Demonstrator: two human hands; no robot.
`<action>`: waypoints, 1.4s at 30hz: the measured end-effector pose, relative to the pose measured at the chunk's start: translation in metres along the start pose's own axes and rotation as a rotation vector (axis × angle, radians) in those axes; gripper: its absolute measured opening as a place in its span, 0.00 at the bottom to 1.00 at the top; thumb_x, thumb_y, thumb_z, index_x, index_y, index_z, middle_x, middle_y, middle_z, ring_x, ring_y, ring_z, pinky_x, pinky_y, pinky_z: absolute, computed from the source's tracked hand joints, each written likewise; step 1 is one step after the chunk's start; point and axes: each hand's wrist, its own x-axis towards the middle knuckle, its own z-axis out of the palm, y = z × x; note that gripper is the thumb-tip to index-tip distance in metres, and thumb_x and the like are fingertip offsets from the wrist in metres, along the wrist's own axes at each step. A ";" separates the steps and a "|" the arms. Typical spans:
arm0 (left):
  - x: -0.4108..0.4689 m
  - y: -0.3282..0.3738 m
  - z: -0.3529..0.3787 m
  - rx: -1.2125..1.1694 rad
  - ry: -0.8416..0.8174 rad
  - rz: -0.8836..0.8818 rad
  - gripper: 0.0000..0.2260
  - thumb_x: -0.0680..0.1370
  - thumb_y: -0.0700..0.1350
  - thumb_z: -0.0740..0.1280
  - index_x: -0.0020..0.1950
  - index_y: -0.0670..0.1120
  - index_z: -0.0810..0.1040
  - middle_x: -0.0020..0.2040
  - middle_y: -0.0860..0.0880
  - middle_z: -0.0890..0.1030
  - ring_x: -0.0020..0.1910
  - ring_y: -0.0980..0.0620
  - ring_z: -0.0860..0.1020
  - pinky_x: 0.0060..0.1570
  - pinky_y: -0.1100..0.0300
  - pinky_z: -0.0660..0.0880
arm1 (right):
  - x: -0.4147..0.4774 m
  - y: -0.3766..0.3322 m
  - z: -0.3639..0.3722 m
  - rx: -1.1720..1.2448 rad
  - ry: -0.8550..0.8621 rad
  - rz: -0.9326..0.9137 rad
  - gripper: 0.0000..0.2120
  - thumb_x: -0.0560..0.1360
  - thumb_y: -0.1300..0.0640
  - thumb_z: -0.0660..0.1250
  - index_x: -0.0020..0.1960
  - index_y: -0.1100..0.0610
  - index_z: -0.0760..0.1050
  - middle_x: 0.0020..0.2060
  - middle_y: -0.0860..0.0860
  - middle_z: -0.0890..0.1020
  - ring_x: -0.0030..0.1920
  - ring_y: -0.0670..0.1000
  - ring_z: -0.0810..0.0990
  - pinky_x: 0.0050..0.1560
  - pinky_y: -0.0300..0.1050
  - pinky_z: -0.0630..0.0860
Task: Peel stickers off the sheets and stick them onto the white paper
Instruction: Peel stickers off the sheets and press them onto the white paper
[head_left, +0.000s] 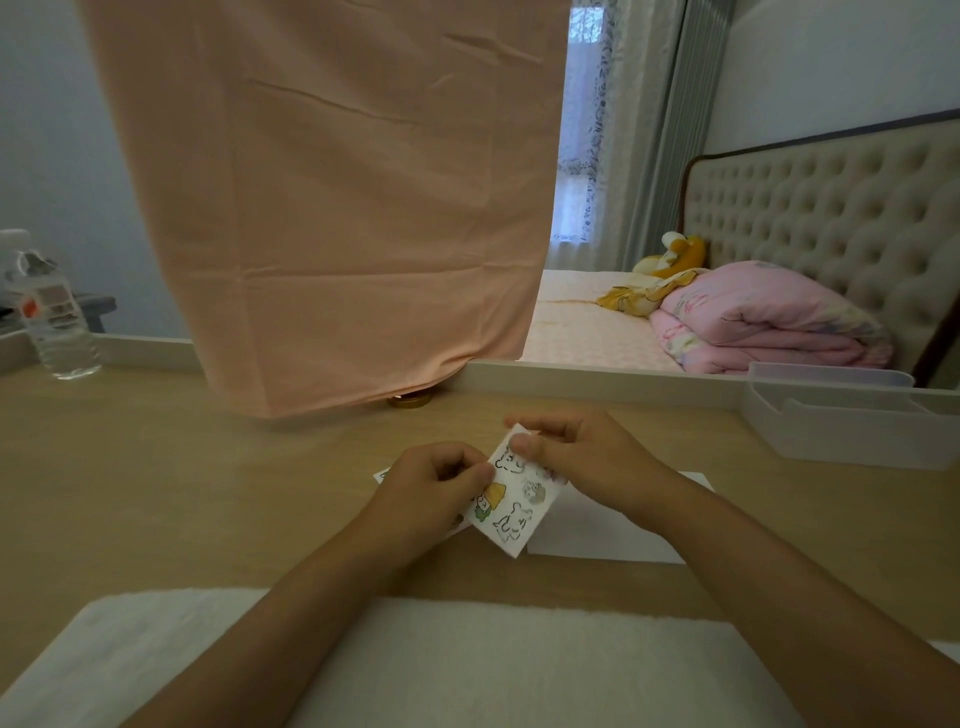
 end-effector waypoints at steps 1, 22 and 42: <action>0.000 0.000 0.000 -0.043 0.018 -0.025 0.08 0.81 0.45 0.67 0.44 0.47 0.84 0.44 0.50 0.87 0.45 0.52 0.85 0.47 0.55 0.81 | 0.001 0.000 0.000 0.014 0.005 0.005 0.16 0.78 0.55 0.71 0.65 0.51 0.79 0.42 0.49 0.88 0.41 0.41 0.85 0.38 0.31 0.75; -0.001 0.002 0.006 -0.413 0.044 -0.150 0.06 0.79 0.43 0.69 0.52 0.49 0.86 0.48 0.44 0.87 0.51 0.44 0.83 0.53 0.51 0.77 | 0.002 0.012 0.018 -0.584 0.267 -0.540 0.11 0.78 0.51 0.71 0.60 0.48 0.83 0.50 0.42 0.79 0.46 0.41 0.77 0.44 0.40 0.77; 0.000 0.003 0.004 -0.621 0.050 -0.233 0.10 0.78 0.43 0.71 0.57 0.41 0.83 0.48 0.43 0.87 0.41 0.53 0.85 0.45 0.60 0.83 | 0.006 0.013 0.019 -0.590 0.418 -0.606 0.08 0.74 0.58 0.76 0.53 0.50 0.86 0.52 0.48 0.77 0.55 0.47 0.75 0.49 0.37 0.76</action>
